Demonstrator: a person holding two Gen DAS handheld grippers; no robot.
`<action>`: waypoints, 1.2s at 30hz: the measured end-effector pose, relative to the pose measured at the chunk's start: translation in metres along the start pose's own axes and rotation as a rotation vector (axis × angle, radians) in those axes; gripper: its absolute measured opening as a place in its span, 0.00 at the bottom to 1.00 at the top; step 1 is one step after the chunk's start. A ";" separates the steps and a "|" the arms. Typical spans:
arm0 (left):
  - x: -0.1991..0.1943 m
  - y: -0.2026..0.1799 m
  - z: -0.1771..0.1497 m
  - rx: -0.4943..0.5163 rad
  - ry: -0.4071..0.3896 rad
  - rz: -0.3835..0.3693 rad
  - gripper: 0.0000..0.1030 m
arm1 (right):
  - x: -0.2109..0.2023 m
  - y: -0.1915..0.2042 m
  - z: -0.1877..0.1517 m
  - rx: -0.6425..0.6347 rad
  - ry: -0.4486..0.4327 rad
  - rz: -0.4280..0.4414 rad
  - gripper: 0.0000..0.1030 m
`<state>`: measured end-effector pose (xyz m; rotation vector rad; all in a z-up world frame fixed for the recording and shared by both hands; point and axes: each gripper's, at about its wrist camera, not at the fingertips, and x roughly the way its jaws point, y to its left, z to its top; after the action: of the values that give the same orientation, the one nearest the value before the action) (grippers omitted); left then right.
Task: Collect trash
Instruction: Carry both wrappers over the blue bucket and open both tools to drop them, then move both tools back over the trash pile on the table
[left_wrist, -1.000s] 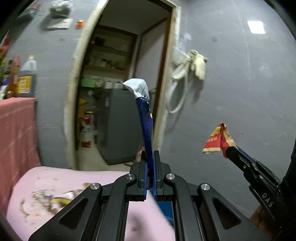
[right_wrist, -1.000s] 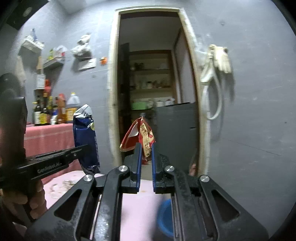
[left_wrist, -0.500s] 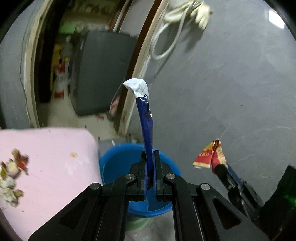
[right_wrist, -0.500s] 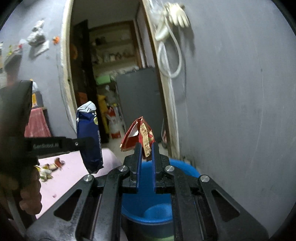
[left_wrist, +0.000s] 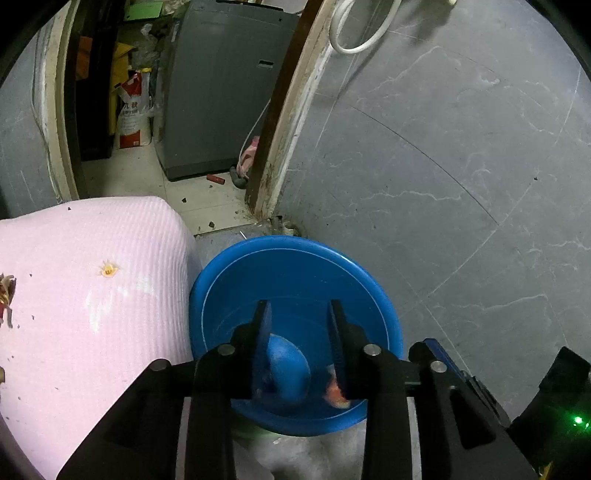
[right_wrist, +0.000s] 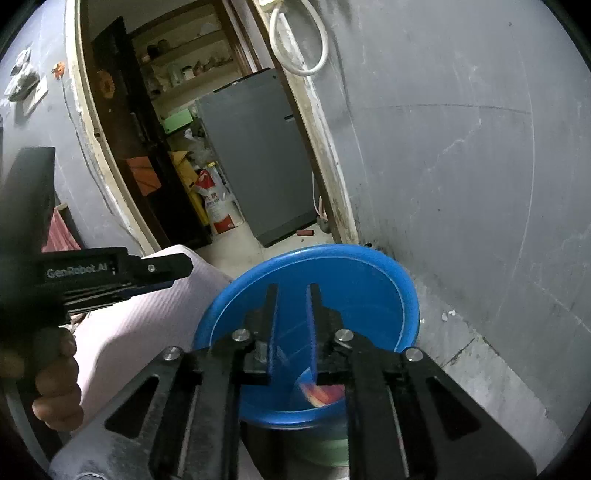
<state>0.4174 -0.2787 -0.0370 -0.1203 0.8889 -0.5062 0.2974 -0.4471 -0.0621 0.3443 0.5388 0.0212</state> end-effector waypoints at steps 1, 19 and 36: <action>-0.001 0.000 -0.001 -0.002 0.000 -0.002 0.27 | 0.000 0.000 0.001 0.004 0.001 -0.001 0.17; -0.147 0.015 -0.006 0.011 -0.357 0.026 0.85 | -0.098 0.057 0.041 -0.103 -0.305 0.011 0.78; -0.308 0.065 -0.058 0.011 -0.660 0.221 0.98 | -0.161 0.170 0.036 -0.254 -0.470 0.153 1.00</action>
<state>0.2367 -0.0709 0.1256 -0.1639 0.2475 -0.2355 0.1889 -0.3156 0.1034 0.1323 0.0406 0.1511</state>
